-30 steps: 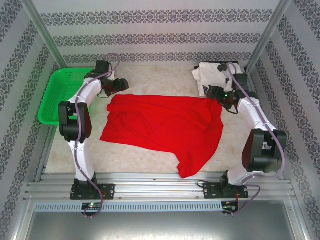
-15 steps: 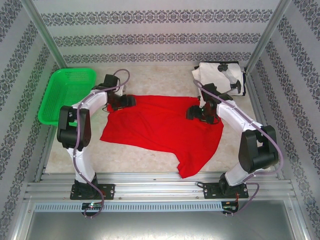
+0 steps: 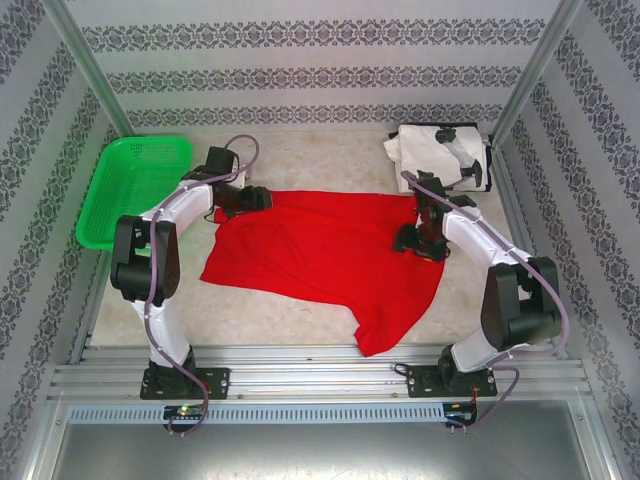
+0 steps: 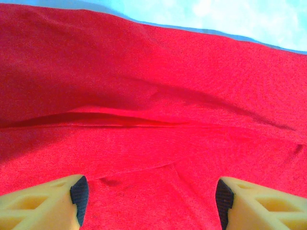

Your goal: Fold and stack the t-shirts

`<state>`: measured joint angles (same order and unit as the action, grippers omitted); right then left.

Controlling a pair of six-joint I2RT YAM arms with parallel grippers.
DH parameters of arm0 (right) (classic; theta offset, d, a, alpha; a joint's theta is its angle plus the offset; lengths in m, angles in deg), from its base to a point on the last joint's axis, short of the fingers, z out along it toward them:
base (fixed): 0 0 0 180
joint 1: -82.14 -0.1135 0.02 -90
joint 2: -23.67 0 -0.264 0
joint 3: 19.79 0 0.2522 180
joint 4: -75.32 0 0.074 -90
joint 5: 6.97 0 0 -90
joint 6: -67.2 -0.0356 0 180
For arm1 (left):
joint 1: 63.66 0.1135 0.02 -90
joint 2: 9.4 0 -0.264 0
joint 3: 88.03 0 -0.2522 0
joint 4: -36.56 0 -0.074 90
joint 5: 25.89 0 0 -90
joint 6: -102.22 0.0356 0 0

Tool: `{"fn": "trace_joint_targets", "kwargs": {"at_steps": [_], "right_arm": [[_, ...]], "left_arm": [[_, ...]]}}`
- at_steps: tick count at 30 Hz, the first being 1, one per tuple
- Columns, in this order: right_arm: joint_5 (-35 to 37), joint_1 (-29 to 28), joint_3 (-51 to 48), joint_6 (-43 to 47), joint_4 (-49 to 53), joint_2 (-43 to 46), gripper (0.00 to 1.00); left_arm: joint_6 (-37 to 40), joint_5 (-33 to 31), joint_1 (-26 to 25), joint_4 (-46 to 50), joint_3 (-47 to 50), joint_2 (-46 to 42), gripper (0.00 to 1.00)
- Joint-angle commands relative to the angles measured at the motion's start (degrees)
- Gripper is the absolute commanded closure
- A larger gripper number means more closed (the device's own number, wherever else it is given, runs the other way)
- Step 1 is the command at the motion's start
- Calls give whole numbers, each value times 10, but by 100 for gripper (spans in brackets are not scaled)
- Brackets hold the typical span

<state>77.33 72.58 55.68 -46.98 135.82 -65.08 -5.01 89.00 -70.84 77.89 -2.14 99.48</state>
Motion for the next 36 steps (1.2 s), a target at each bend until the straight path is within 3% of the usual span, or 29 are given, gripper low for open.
{"fn": "trace_joint_targets", "kwargs": {"at_steps": [1, 10, 23, 25, 30, 36], "right_arm": [[-24, -18, 7, 10, -9, 8, 31], [86, -92, 78, 70, 64, -71, 40], [199, -105, 176, 140, 85, -216, 51], [222, -102, 180, 146, 89, -233, 58], [232, -81, 191, 152, 76, -228, 80], [187, -51, 208, 162, 67, -213, 99]], "left_arm": [[-8, -9, -6, -14, 6, -6, 29], [-9, -12, -6, -19, 7, -7, 28], [-12, -1, -6, -23, -14, -62, 24], [-16, -4, -6, -28, -19, -78, 17], [-21, -12, -6, -16, -34, -110, 15], [-19, -19, -6, -5, -37, -125, 15]]}}
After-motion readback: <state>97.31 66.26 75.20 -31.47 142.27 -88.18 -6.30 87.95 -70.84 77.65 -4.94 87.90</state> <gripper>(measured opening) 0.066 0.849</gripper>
